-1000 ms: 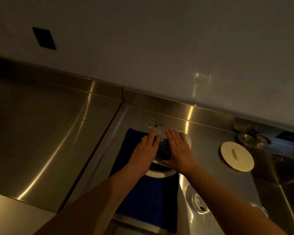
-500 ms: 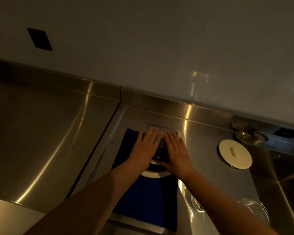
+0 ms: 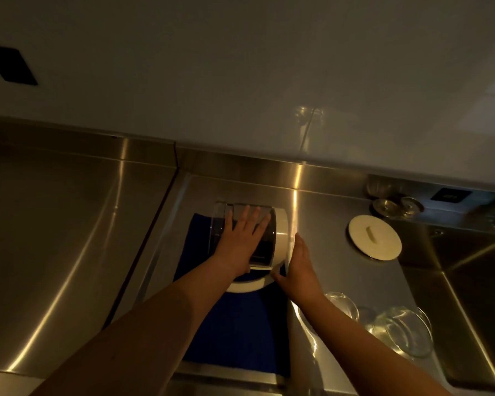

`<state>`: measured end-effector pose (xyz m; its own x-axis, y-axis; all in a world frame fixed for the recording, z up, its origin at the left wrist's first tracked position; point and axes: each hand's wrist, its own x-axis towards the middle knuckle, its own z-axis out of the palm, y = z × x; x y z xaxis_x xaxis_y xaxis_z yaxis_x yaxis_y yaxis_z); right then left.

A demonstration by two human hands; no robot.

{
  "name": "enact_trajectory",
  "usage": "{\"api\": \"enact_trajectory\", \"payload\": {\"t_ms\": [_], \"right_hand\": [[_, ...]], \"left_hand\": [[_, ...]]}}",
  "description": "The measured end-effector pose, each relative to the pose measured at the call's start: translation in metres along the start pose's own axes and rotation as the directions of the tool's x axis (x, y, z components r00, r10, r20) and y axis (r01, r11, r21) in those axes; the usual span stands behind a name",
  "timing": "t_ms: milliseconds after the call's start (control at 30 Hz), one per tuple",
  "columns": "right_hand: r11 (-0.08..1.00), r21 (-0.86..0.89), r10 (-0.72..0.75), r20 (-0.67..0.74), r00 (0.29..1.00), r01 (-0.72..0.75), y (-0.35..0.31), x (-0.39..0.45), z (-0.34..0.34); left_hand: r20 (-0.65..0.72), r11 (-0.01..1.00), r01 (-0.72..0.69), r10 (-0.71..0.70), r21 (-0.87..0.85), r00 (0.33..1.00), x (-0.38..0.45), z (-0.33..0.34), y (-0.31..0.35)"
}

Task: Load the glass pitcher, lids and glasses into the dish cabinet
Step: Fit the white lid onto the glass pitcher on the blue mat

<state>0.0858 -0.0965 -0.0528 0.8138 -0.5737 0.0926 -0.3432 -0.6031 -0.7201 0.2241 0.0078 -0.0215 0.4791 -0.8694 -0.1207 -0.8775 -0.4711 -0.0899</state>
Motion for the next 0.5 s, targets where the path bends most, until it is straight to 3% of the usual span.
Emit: {"api": "enact_trajectory", "payload": {"t_ms": [200, 367, 500], "right_hand": [[0.994, 0.111, 0.005, 0.076, 0.997, -0.014, -0.003, 0.002, 0.015], [0.979, 0.202, 0.006, 0.024, 1.000, -0.011, -0.001, 0.001, 0.027], [0.963, 0.254, 0.098, -0.007, 0.995, -0.093, 0.000, -0.003, 0.036]], "left_hand": [[0.005, 1.000, 0.003, -0.003, 0.001, 1.000, -0.001, -0.002, 0.000], [0.012, 1.000, 0.001, 0.000, -0.011, 1.000, -0.001, -0.003, -0.001], [0.007, 1.000, 0.006, -0.006, -0.014, 1.000, -0.002, -0.002, 0.000]]}}
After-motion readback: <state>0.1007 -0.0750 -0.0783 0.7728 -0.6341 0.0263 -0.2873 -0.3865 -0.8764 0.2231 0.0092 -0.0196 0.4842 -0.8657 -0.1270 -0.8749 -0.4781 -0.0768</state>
